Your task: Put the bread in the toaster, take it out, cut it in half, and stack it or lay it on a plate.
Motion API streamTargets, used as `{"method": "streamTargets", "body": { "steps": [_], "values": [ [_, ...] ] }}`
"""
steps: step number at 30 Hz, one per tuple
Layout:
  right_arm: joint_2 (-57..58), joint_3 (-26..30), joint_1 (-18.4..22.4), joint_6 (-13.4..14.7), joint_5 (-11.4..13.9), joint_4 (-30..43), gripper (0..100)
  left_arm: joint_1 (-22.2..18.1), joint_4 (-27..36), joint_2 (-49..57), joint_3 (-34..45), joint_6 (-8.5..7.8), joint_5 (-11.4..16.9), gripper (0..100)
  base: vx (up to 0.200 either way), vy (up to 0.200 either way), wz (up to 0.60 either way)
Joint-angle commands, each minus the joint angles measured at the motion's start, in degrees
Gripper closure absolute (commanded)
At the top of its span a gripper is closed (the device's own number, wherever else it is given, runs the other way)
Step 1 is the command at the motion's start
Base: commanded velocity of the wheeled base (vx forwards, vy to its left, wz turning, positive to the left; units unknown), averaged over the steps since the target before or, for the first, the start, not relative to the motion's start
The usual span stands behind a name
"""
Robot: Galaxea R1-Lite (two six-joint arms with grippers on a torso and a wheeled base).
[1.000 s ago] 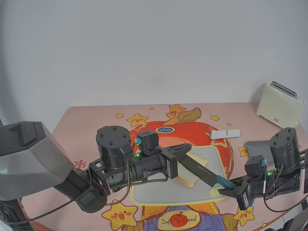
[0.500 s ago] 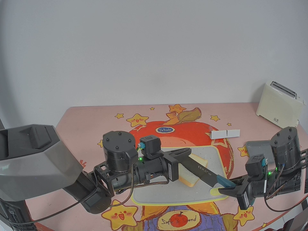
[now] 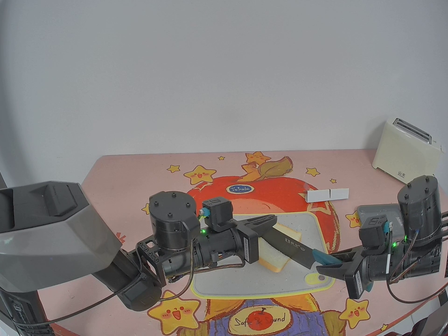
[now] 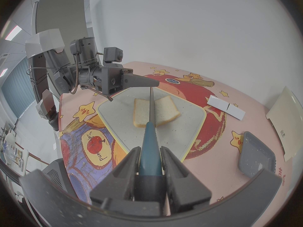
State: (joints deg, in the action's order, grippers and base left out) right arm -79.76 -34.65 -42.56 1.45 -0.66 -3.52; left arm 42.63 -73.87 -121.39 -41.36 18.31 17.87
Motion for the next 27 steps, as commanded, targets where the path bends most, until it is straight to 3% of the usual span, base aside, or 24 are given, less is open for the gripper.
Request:
{"method": "streamTargets", "body": {
  "steps": [1,27],
  "values": [
    [0.0,0.4,0.1,0.0,0.0,0.4,100,0.0,0.2,-0.2,-0.1,0.06,0.1,100,0.000,0.000,0.00],
    [-0.4,2.3,0.2,-0.5,0.0,0.8,100,0.3,0.0,2.7,-0.3,0.06,0.0,100,0.000,0.000,0.00]
  ]
}}
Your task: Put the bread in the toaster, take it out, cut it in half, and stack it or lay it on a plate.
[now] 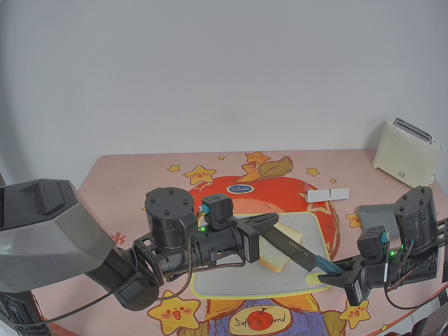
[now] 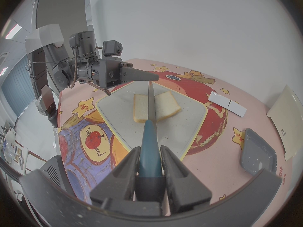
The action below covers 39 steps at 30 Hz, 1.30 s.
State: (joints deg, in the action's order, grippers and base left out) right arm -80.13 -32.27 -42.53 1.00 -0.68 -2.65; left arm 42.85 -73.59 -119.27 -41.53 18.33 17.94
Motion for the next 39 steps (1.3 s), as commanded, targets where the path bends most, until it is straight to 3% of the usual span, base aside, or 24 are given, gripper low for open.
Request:
{"method": "streamTargets", "body": {
  "steps": [1,27,39],
  "values": [
    [0.0,-0.1,0.3,0.0,0.0,-0.1,100,0.0,-0.3,0.6,-0.1,0.03,-0.1,100,0.000,0.000,0.00],
    [1.6,-2.5,0.2,0.6,0.2,-1.3,100,0.0,-0.4,-2.6,0.1,-0.05,-0.1,100,0.000,0.000,0.00],
    [1.1,-1.2,0.4,0.4,0.1,-0.2,100,0.0,-0.4,-2.5,0.0,-0.05,-0.2,100,0.000,0.000,0.00]
  ]
}}
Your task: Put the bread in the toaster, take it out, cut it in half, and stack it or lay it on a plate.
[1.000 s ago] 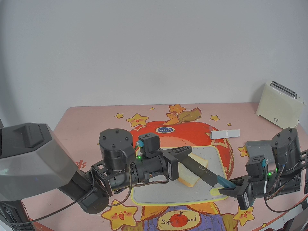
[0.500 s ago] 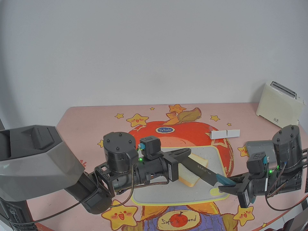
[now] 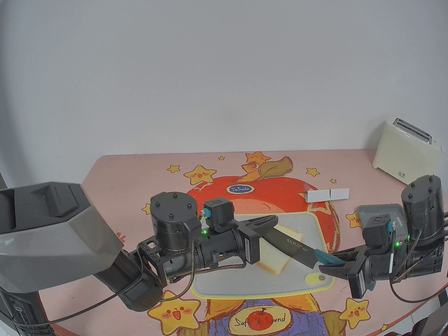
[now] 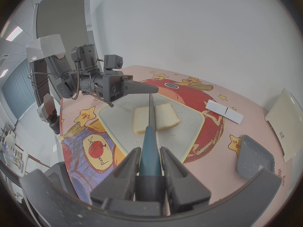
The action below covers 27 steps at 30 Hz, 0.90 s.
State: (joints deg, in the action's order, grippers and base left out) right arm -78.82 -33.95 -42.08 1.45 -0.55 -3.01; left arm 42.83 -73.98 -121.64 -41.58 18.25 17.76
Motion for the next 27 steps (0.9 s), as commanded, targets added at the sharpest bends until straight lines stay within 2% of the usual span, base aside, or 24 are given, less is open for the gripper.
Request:
{"method": "streamTargets", "body": {
  "steps": [1,19,22,25,26,27],
  "values": [
    [-0.3,0.5,0.0,0.0,0.0,0.2,100,0.0,0.0,0.0,0.0,0.03,0.0,100,0.000,0.000,0.00],
    [-0.5,1.9,-0.3,0.0,0.0,0.2,100,-0.6,0.2,9.3,0.8,-0.06,-0.3,100,0.000,0.000,0.00],
    [-0.5,1.9,-0.4,0.0,0.0,0.1,100,-3.1,0.2,13.6,1.2,-0.23,-0.3,100,0.000,0.000,0.00],
    [-0.5,1.8,-0.2,0.0,-0.1,-0.1,100,-5.5,0.1,17.3,1.3,-2.87,-0.5,100,0.000,0.000,0.00],
    [-0.5,1.8,-0.2,0.0,-0.1,-0.1,100,-5.6,0.1,17.5,1.3,-2.96,-0.5,100,0.000,0.000,0.00],
    [-0.4,1.8,-0.1,-0.1,-0.1,-0.5,100,-8.6,0.1,19.9,1.5,-5.33,-1.7,100,0.000,0.000,0.00]
  ]
}}
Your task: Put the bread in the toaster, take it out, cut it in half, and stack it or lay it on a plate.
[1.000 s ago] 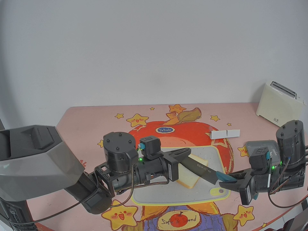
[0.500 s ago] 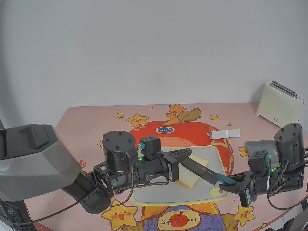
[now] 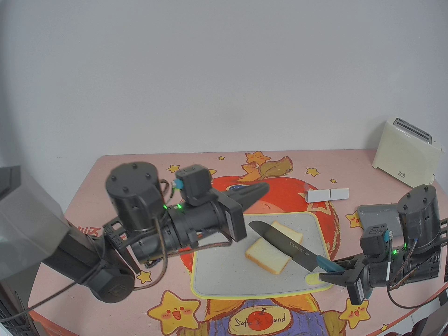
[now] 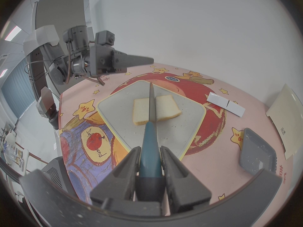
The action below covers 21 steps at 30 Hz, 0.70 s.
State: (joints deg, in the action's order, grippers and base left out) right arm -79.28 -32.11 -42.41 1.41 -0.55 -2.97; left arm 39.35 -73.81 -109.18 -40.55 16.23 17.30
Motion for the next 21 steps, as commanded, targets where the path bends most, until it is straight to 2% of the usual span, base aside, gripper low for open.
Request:
{"method": "streamTargets", "body": {
  "steps": [1,2,3,4,5,6,9,11,12,14,16,19,21],
  "values": [
    [0.1,-0.1,0.2,-0.1,-0.1,-0.6,100,-6.3,-0.1,8.2,0.6,-4.18,-1.7,100,0.000,0.000,0.00],
    [0.3,-0.1,0.2,-0.2,-0.1,-0.6,100,-9.2,-0.2,10.0,1.2,-7.52,-3.3,100,0.000,0.000,0.00],
    [0.3,-0.1,0.2,-0.2,-0.1,-0.6,100,-10.6,-0.2,10.7,1.3,-9.46,-3.8,100,0.000,0.000,0.00],
    [0.5,-0.1,0.1,-0.2,-0.1,-0.6,100,-12.7,-0.2,12.1,1.5,-12.09,-4.1,100,0.000,0.000,0.00],
    [0.6,-0.1,0.1,-0.2,-0.1,-0.7,100,-13.4,-0.2,12.9,1.6,-12.80,-4.2,100,0.000,0.000,0.00],
    [0.8,-0.1,-0.1,-0.2,-0.1,-0.7,100,-15.4,-0.1,16.2,2.5,-14.73,-4.0,100,0.000,0.000,0.00],
    [1.0,-0.4,-0.3,-0.2,-0.1,-0.8,100,-16.7,0.4,21.5,4.6,-14.64,-3.5,100,0.000,0.000,0.00],
    [1.2,-0.5,-0.3,-0.2,-0.2,-1.0,100,-16.7,0.0,26.9,11.3,-14.29,-0.2,100,0.000,0.000,0.00],
    [1.3,-0.6,-0.3,-0.2,-0.2,-1.0,100,-16.8,0.0,28.9,13.7,-14.20,2.2,100,0.000,0.000,0.00],
    [1.5,-0.8,-0.3,-0.2,-0.2,-1.1,100,-17.4,-0.1,32.0,16.6,-13.76,5.2,100,0.000,0.000,0.00],
    [1.6,-1.1,0.0,-0.2,-0.2,-1.7,100,-20.0,0.1,33.9,19.9,-13.15,7.7,100,0.000,0.000,0.00],
    [1.6,-1.2,0.4,-0.2,-0.2,-2.8,100,-22.6,0.1,34.3,22.4,-13.50,8.5,100,0.000,0.000,0.00],
    [1.6,-1.2,0.4,-0.1,-0.2,-3.5,100,-22.7,0.1,34.8,23.8,-13.50,8.0,100,0.000,0.000,0.00]
  ]
}}
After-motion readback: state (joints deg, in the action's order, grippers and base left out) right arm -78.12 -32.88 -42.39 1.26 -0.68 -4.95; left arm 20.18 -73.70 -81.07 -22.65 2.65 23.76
